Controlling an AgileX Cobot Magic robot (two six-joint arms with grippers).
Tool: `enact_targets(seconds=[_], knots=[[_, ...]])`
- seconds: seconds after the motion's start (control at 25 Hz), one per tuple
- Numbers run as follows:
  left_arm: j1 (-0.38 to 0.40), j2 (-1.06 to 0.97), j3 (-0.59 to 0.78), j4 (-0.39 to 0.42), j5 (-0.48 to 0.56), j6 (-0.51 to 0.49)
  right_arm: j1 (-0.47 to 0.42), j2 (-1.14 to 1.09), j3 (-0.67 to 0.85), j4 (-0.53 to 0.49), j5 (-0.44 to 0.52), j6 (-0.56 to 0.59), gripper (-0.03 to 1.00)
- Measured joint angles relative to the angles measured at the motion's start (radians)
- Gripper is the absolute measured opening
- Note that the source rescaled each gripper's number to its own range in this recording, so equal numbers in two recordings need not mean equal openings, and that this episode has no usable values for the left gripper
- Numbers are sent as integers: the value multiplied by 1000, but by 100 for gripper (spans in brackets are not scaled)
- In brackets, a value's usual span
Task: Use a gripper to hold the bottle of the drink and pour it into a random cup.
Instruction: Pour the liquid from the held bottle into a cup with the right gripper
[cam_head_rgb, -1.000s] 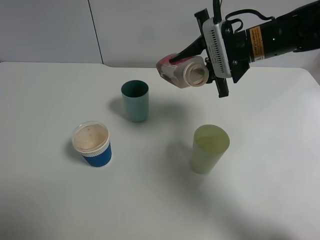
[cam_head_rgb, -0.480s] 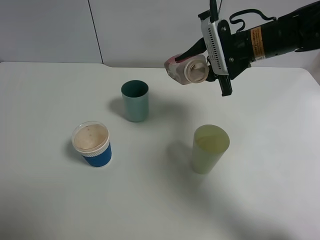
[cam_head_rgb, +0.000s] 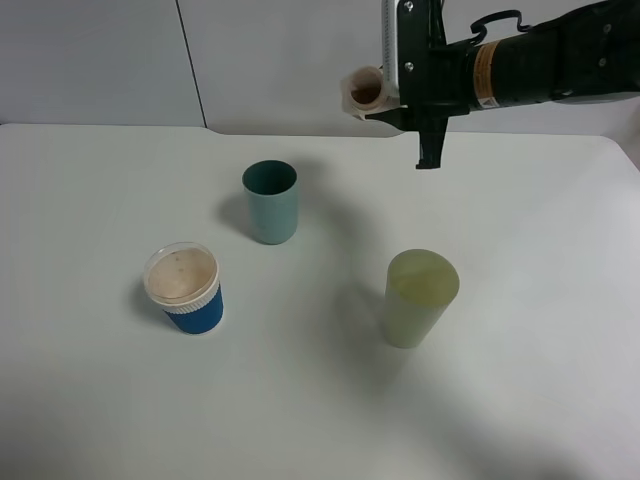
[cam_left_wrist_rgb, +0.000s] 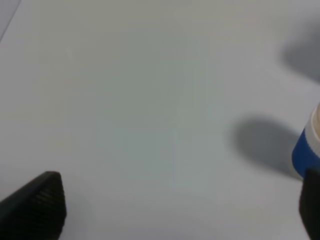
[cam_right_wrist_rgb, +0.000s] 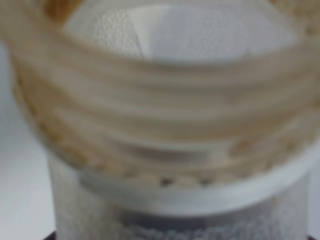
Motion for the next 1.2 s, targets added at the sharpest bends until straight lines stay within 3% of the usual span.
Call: enact_targets(seconds=[0.16, 0.48, 0.8, 1.04, 1.2], knots=[[0, 0, 0, 0, 0, 0, 55, 1, 0, 143, 93, 0, 1], [0, 0, 0, 0, 0, 0, 84, 1, 0, 348, 151, -6, 1], [0, 0, 0, 0, 0, 0, 96, 4, -10, 363, 301, -10, 1], [0, 0, 0, 0, 0, 0, 154, 53, -109, 295, 501, 97, 1], [0, 0, 0, 0, 0, 0, 203, 89, -146, 246, 545, 96, 1]])
